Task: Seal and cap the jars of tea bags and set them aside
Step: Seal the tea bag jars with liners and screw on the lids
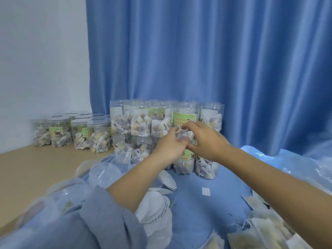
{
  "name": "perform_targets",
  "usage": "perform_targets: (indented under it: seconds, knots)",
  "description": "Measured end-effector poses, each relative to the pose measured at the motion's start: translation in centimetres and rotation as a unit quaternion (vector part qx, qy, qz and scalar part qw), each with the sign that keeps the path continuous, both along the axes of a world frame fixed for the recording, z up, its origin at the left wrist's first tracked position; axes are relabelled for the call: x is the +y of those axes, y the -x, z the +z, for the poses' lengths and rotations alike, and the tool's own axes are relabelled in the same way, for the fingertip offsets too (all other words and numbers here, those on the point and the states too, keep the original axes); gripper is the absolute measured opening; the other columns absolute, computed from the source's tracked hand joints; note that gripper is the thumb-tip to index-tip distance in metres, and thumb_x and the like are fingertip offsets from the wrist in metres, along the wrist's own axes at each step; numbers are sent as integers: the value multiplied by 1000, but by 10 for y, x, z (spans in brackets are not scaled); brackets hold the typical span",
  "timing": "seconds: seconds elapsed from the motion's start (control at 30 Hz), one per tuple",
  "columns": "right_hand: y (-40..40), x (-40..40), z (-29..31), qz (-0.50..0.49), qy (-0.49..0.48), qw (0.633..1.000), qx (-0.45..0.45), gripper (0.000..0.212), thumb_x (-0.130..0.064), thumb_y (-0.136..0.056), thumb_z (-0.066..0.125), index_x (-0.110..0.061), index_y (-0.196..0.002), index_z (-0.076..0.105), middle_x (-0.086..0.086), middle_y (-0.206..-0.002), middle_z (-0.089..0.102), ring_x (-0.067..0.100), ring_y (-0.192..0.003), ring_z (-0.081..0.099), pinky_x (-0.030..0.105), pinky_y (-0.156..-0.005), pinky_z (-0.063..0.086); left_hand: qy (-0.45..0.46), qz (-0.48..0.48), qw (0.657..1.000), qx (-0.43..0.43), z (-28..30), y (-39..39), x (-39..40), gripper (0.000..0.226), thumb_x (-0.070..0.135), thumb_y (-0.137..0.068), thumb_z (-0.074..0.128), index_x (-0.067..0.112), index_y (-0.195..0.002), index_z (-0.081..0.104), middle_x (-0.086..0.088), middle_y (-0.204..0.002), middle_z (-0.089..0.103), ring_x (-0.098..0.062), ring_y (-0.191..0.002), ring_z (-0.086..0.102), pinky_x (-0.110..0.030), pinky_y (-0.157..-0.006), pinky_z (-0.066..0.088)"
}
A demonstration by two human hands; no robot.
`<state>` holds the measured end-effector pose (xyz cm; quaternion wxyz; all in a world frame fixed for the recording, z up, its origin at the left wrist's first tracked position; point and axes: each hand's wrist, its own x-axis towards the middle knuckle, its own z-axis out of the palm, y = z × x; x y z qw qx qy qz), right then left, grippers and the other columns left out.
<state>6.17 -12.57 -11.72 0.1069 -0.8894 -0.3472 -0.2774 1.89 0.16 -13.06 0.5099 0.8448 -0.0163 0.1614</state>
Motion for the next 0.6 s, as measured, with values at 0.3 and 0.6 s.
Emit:
perform_targets:
  seconds: [0.3,0.6]
  knots:
    - [-86,-21,-36,-156,-8,979,131,48,-31,-89,54,-11,-132,42,10,-131,50,28,-121,45,37,-92,44,49,28,997,61,-21,-53,8,49,20,-91,57,15,-136,40,3,-88,58,-24,-83,66,-41,-90,53]
    - [-118,-23,-88,-234,44,969,73,57,-18,-86,59,-15,-138,35,5,-134,45,23,-131,32,37,-113,13,107,18,987,118,-51,-72,0,45,30,-99,42,14,-140,35,-10,-127,52,-20,-83,61,-37,-79,56]
